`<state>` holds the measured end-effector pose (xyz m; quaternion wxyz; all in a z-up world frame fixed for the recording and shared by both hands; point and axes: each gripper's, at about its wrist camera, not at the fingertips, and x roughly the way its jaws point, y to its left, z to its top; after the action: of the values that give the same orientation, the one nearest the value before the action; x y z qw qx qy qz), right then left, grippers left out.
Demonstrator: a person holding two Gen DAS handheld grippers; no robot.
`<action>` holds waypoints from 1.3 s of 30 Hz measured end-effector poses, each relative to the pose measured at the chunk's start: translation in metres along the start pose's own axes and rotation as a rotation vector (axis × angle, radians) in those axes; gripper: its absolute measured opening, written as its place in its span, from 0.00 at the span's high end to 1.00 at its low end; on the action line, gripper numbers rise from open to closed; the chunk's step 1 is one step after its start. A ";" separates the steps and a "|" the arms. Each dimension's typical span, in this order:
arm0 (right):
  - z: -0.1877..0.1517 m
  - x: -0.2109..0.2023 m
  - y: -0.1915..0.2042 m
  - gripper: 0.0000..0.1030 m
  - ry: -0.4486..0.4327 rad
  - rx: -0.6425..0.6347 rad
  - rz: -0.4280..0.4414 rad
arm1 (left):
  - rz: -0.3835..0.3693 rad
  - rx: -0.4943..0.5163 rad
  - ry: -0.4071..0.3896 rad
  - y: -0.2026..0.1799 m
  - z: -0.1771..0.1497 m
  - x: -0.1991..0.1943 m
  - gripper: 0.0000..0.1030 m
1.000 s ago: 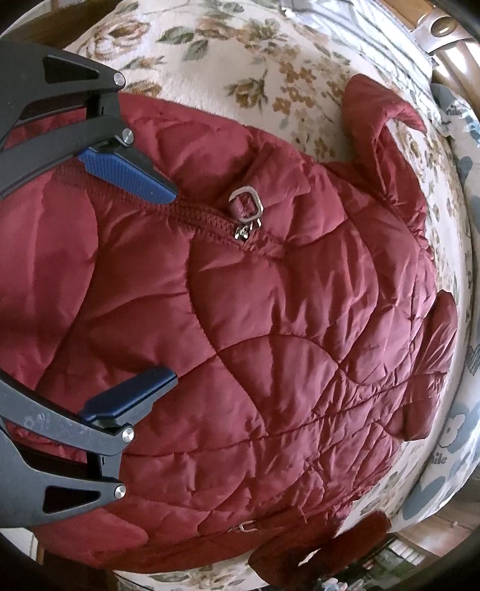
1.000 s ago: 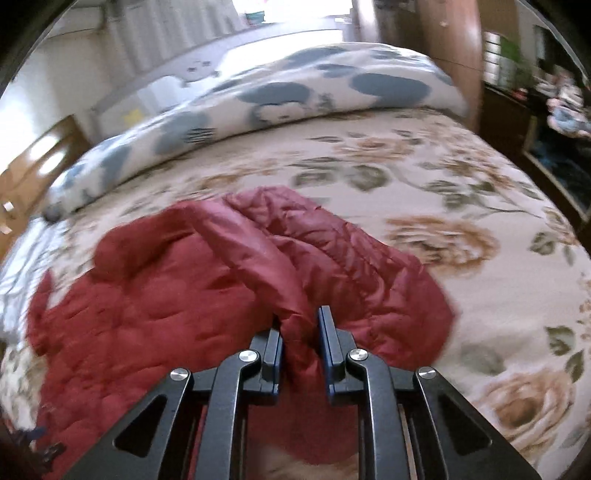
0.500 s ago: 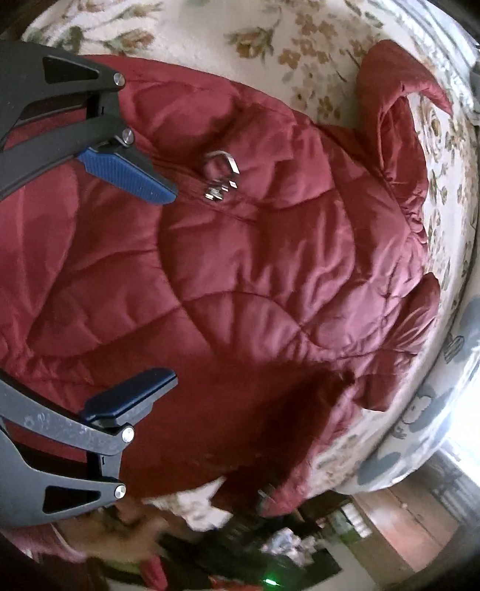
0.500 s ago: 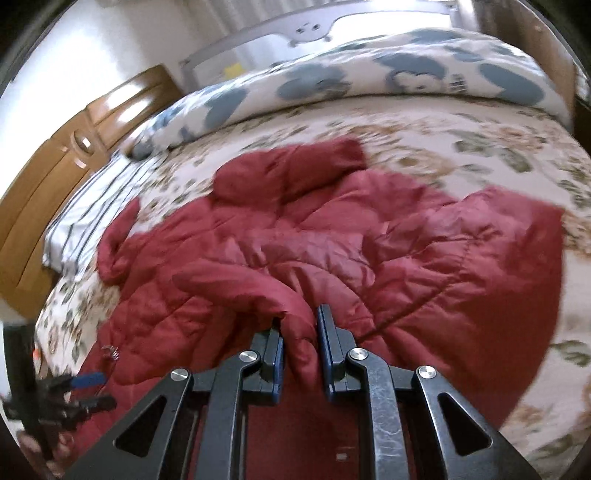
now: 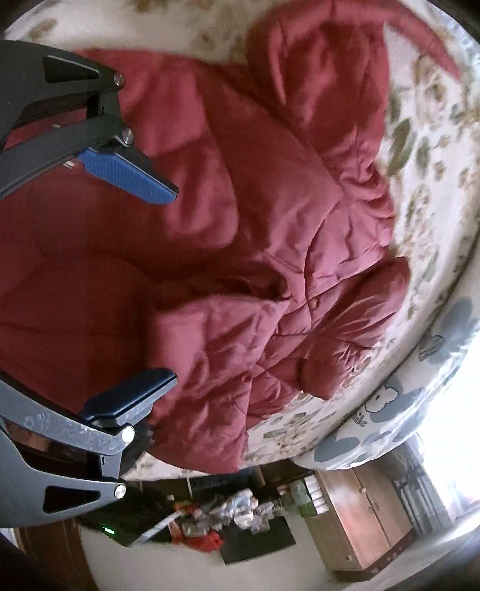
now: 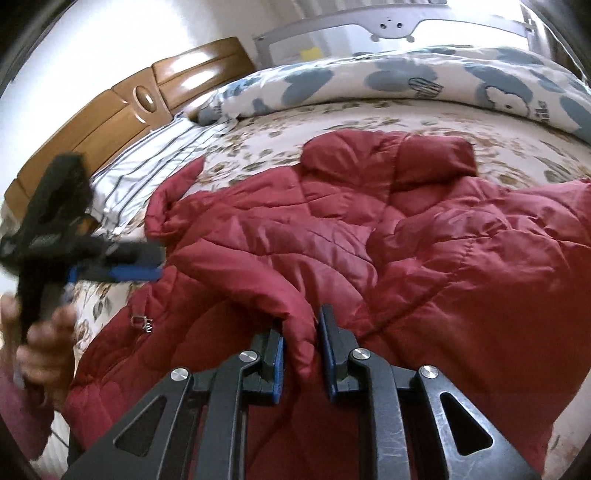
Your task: Fold large clothes
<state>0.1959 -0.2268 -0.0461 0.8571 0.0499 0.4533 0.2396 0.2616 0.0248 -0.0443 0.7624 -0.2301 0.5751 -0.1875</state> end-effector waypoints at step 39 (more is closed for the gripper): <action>-0.004 0.009 -0.094 0.44 0.039 0.241 -0.277 | 0.401 0.254 -0.320 0.001 0.021 -0.050 0.80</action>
<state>0.2317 -0.3062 -0.0838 0.8608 0.0844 0.4978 0.0641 0.2680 0.0558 -0.0003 0.8879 -0.0411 0.4537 -0.0646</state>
